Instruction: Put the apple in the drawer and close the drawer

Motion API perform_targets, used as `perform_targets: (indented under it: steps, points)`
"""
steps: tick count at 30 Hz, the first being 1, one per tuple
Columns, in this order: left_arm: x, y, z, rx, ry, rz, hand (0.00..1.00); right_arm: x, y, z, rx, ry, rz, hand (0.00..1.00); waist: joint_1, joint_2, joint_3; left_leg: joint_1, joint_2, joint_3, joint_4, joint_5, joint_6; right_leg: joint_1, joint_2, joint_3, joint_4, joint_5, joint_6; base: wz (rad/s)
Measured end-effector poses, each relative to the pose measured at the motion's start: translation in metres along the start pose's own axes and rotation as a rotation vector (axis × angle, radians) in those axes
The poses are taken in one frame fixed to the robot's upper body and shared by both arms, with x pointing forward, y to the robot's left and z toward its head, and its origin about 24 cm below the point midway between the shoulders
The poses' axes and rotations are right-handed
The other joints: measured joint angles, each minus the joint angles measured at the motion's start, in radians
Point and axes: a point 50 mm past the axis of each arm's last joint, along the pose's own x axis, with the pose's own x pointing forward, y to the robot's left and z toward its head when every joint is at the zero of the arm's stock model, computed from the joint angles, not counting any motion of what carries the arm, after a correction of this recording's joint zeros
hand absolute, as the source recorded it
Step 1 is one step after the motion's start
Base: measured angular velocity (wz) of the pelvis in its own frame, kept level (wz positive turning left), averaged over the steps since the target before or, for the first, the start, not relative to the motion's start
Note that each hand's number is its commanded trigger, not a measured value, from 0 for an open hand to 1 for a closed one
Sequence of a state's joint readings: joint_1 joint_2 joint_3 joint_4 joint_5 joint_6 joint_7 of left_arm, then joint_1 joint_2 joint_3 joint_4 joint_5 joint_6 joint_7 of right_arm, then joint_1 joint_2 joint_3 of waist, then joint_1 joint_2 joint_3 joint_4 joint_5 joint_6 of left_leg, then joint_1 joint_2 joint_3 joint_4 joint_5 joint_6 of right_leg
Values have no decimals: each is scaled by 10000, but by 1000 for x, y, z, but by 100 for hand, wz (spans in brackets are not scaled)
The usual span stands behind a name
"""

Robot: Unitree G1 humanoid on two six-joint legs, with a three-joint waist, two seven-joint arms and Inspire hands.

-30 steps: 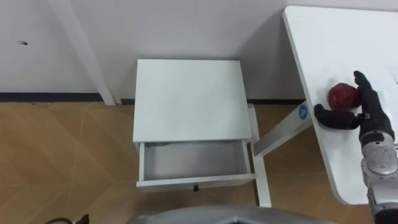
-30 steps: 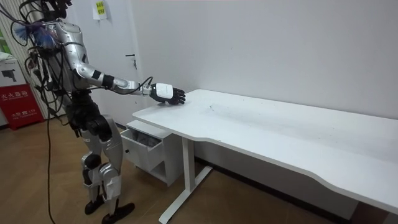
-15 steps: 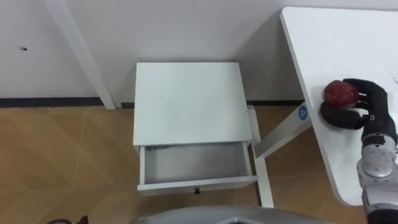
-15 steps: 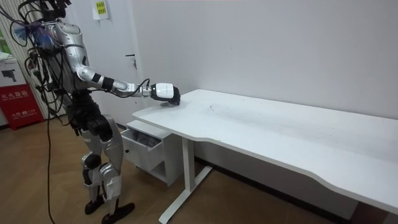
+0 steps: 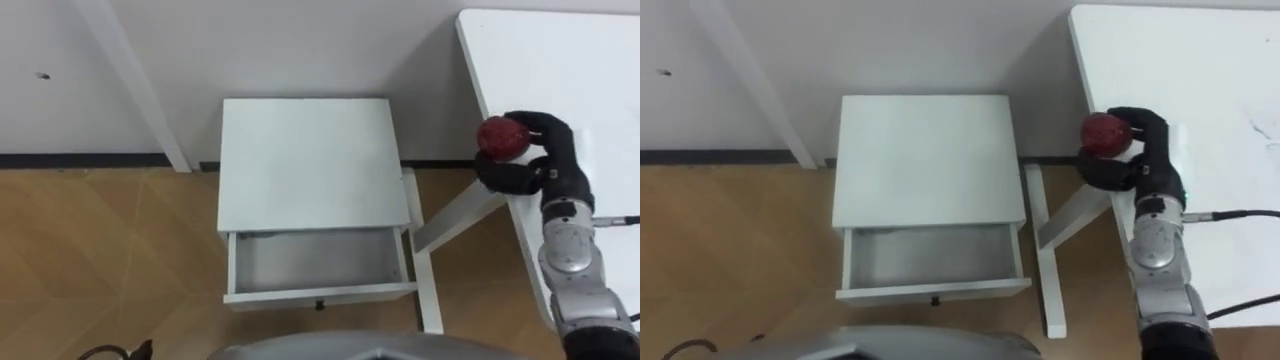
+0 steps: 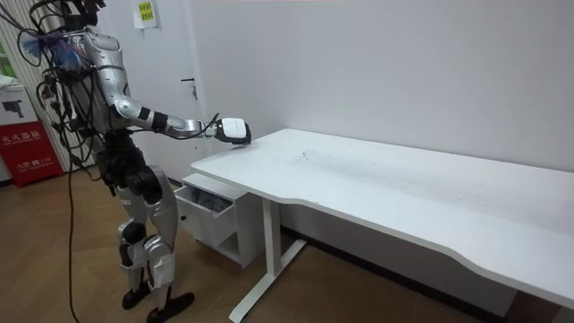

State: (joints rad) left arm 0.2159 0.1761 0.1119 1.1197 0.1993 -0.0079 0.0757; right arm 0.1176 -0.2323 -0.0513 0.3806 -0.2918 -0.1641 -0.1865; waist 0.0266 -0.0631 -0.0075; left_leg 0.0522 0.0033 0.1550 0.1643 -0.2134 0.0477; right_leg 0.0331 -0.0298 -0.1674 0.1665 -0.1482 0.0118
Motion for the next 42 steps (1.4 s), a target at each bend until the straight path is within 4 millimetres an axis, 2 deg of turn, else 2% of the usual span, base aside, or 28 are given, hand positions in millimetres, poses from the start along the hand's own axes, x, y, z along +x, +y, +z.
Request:
perform_targets:
  steps: [5, 8, 12, 14, 17, 21, 23, 27, 28, 29, 31, 33, 42]
  points:
    - [2, -6, 14, 124, -400, -321, 0, -10, 49, 13, -1126, -553, 3038, 100, 396, 265, 160, -168, -7, -45, 23, 2, 0, -131, -12, -40, 13, 2, -4, 3]
    - [2, -6, 16, 111, -499, -365, 0, -13, 62, 26, -1347, -1140, 3933, 100, 668, 349, 143, -256, -1, -63, 27, 15, -10, -257, -29, -66, 8, 2, -4, 1]
    - [2, -7, 15, 125, -460, -423, 0, -14, 71, 32, -1448, -1378, 4571, 100, 877, 247, 97, -339, -2, -248, 31, 27, -20, -269, -38, -232, -9, 2, -4, 15]
    - [2, -8, 13, 126, -416, -443, 0, -15, 74, 35, -1480, -1521, 4867, 100, 901, 167, 46, -394, -7, -383, 30, 27, -20, -254, -45, -316, -32, 2, -4, 17]
    - [2, -8, 13, 144, -415, -448, 0, -16, 76, 39, -1503, -1698, 5100, 100, 889, 108, 65, -404, -44, -545, 28, 27, -20, -132, -48, -360, -187, 2, -4, 17]
    - [1, -10, 14, 360, -465, -534, 0, -18, 82, 39, -1940, -1650, 5352, 100, 897, 138, 95, -408, -42, -608, 19, 27, -20, -115, -51, -376, -186, 2, -3, 5]
    - [1, -10, 15, 454, -483, -571, 0, -19, 83, 38, -2316, -1574, 5484, 100, 886, 158, 145, -422, -43, -647, 19, 27, -20, -107, -62, -540, -186, 2, -3, 5]
    - [1, -10, 14, 460, -455, -557, 0, -21, 87, 27, -2324, -1098, 5663, 100, 845, 145, 163, -501, -52, -732, 33, 27, -20, -103, -115, -671, -194, 1, -1, 8]
    - [1, -10, 14, 463, -437, -543, 0, -22, 87, 24, -2361, -884, 5769, 90, 846, 138, 159, -583, -59, -750, 51, 26, -20, -151, -130, -761, -189, 1, -1, 6]
    - [2, -10, 14, 443, -397, -523, 0, -22, 88, 22, -2395, -728, 5864, 60, 845, 127, 163, -616, -70, -758, 74, 26, -19, -185, -144, -815, -194, 1, -1, 4]
    - [1, -10, 12, 462, -301, -539, 0, -22, 88, 19, -2425, -583, 5947, 55, 842, 125, 162, -668, -90, -769, 102, 27, -17, -201, -163, -841, -196, 0, 1, 3]
    - [1, -11, 13, 464, -285, -549, 0, -23, 88, 17, -2468, -481, 5997, 0, 810, 113, 152, -760, -106, -788, 193, 27, -16, -216, -185, -853, -196, -1, 1, 7]
    - [2, -10, 14, 318, -311, -508, 0, -24, 89, 5, -2834, -51, 6180, 0, 653, 124, 143, -775, -155, -795, 236, 56, 32, -238, -214, -818, -191, -1, 2, 0]
